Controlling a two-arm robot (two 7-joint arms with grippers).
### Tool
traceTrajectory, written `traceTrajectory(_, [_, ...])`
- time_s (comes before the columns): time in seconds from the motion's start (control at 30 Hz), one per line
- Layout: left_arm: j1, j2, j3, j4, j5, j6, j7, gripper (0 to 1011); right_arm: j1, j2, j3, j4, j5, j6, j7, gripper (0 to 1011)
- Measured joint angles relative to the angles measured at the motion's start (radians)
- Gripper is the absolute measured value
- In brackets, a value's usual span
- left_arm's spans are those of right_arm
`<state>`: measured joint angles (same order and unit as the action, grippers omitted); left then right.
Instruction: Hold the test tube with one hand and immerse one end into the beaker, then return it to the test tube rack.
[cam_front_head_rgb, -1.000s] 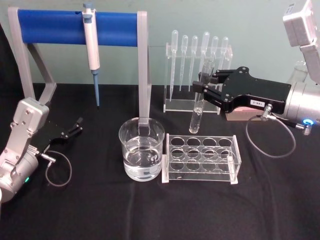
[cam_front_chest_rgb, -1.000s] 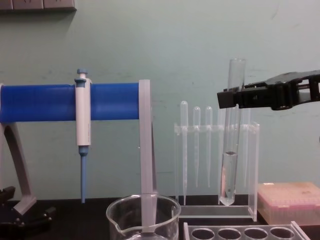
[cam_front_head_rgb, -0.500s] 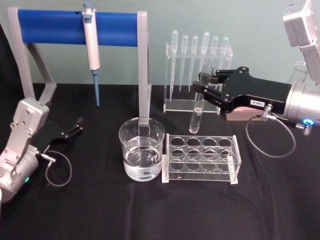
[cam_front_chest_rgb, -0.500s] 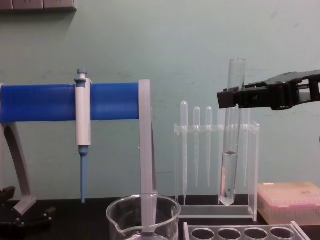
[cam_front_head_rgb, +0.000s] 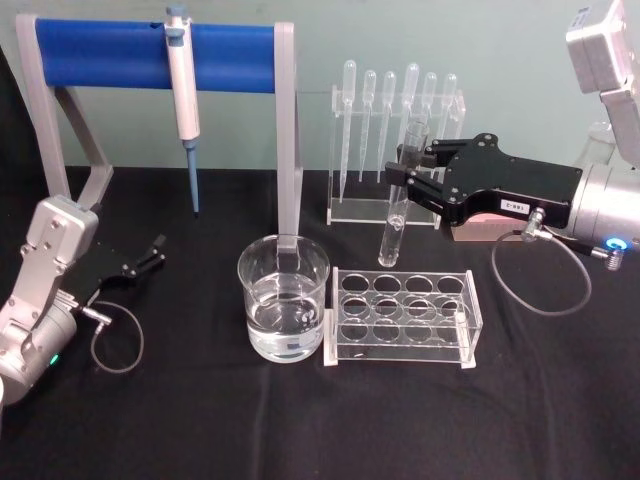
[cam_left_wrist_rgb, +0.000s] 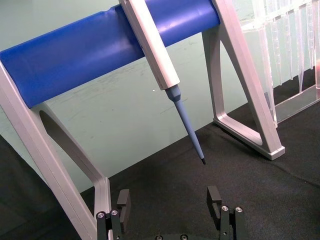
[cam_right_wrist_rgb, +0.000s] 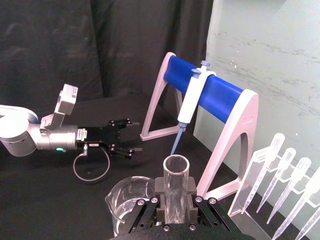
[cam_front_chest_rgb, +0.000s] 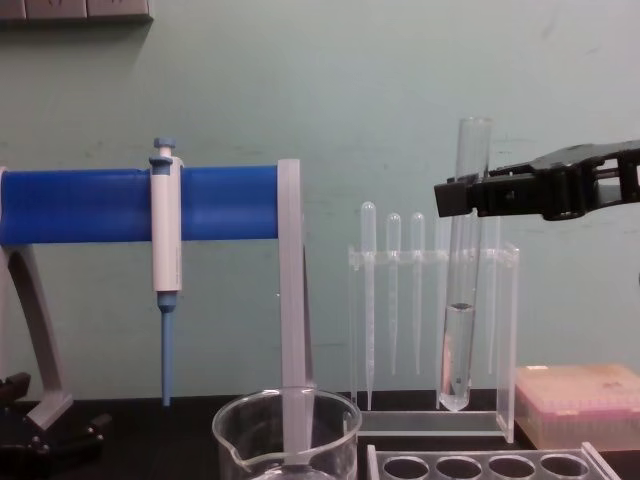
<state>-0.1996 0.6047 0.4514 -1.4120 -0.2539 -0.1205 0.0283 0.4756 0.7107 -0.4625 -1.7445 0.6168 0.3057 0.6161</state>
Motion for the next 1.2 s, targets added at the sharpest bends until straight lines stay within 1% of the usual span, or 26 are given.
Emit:
traceTrajectory(0.83, [0.000, 0.000, 0.000, 0.000, 0.000, 0.000, 0.000, 1000, 0.000, 0.000, -0.001, 0.001, 0.000, 0.000, 0.000, 241])
traceTrajectory(1.0, [0.000, 0.000, 0.000, 0.000, 0.000, 0.000, 0.000, 1000, 0.034, -0.015, -0.025, 0.025, 0.004, -0.015, 0.005, 239])
traceTrajectory(1.2, [0.000, 0.000, 0.000, 0.000, 0.000, 0.000, 0.000, 1000, 0.090, -0.045, -0.065, 0.035, 0.007, -0.017, 0.014, 241])
